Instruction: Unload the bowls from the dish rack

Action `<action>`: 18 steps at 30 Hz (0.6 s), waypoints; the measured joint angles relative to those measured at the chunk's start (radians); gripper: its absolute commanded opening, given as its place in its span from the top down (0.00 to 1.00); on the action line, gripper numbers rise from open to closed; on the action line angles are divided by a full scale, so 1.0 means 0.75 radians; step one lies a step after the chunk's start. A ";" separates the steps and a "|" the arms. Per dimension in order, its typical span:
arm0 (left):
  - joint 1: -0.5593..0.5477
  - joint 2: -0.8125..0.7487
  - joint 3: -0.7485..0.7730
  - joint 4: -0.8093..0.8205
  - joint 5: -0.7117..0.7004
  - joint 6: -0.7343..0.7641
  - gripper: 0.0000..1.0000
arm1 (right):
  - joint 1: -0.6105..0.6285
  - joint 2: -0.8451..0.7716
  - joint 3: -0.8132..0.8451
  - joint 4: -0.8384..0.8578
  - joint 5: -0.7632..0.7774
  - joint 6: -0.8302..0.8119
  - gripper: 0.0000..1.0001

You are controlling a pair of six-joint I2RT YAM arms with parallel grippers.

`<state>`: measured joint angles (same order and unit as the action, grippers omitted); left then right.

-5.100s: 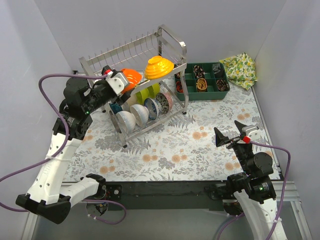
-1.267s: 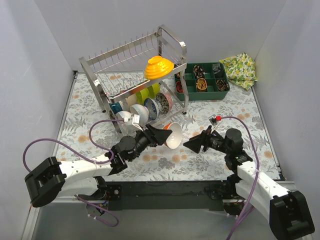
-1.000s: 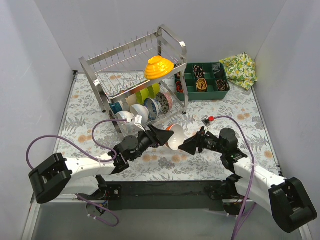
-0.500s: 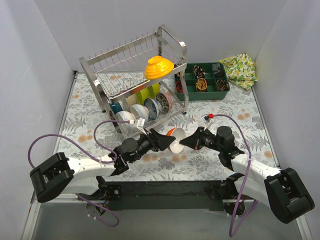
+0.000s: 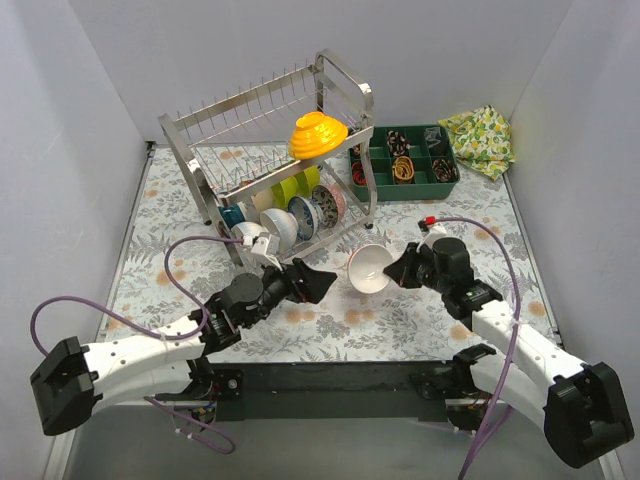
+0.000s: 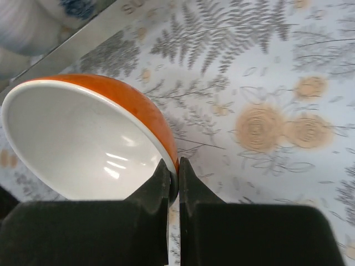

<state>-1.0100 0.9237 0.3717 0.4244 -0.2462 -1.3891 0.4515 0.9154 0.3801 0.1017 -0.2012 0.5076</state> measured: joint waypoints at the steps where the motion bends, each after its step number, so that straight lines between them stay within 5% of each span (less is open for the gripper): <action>1: -0.001 -0.032 0.023 -0.078 -0.013 0.036 0.02 | -0.020 0.000 0.040 -0.078 0.052 -0.021 0.99; 8: 0.000 -0.221 0.224 -0.558 -0.065 0.302 0.02 | -0.194 0.072 0.223 -0.416 0.334 -0.081 0.99; 18: 0.000 -0.532 0.316 -0.927 -0.083 0.413 0.02 | -0.558 0.406 0.378 -0.614 0.403 -0.100 0.99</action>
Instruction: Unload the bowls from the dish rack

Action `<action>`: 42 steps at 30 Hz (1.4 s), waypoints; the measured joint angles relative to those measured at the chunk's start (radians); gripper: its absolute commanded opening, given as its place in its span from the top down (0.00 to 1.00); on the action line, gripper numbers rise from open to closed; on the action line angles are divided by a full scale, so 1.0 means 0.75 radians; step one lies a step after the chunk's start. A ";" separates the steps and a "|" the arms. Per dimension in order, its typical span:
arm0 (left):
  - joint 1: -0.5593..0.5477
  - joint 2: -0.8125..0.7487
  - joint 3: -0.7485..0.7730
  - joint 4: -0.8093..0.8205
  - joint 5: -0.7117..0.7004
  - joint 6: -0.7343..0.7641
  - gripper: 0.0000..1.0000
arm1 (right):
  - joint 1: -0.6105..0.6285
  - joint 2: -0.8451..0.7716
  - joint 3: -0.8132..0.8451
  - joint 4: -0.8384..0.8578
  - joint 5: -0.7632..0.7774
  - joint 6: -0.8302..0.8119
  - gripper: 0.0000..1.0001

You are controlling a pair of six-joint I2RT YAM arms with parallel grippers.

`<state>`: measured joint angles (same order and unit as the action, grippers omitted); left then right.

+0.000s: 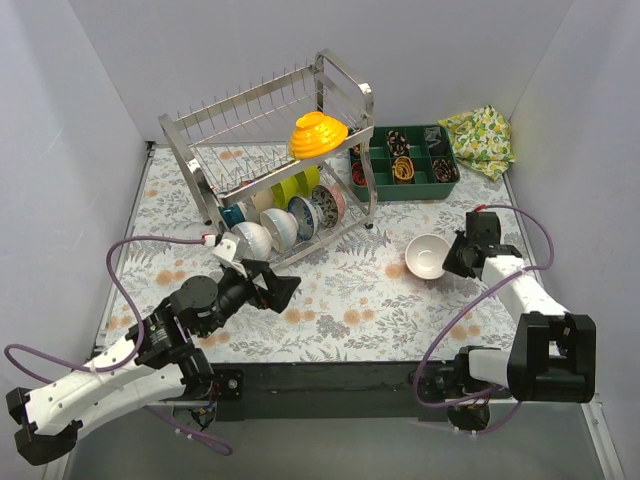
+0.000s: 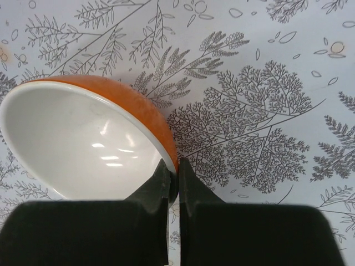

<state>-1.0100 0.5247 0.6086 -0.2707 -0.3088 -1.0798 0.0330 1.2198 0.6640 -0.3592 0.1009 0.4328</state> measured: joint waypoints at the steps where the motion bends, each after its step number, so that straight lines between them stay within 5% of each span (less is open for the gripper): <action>1: 0.000 -0.022 -0.001 -0.025 -0.003 0.003 0.02 | -0.023 0.021 0.018 -0.011 -0.010 -0.003 0.99; 10: 0.000 -0.096 -0.008 -0.138 -0.012 0.008 0.02 | -0.198 0.282 0.230 -0.018 -0.105 -0.024 0.88; 15: 0.000 -0.108 -0.010 -0.163 -0.011 0.008 0.02 | -0.246 0.341 0.255 -0.013 -0.185 -0.026 0.56; 18: 0.000 -0.108 -0.010 -0.169 -0.010 0.009 0.02 | -0.246 0.334 0.255 -0.012 -0.214 -0.030 0.47; 29: 0.000 -0.045 -0.010 -0.169 0.003 0.013 0.02 | -0.219 -0.131 0.248 0.021 -0.321 -0.132 0.33; 35: 0.000 0.034 -0.010 -0.173 0.008 0.012 0.02 | 0.015 -0.404 0.209 0.133 -0.372 -0.270 0.32; 42: 0.000 0.095 -0.010 -0.157 0.015 -0.001 0.02 | 0.404 -0.486 0.209 0.323 -0.308 -0.534 0.31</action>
<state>-1.0100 0.5957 0.6010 -0.3882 -0.2977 -1.0805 0.3363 0.8551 0.8204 -0.1169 -0.1303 0.0322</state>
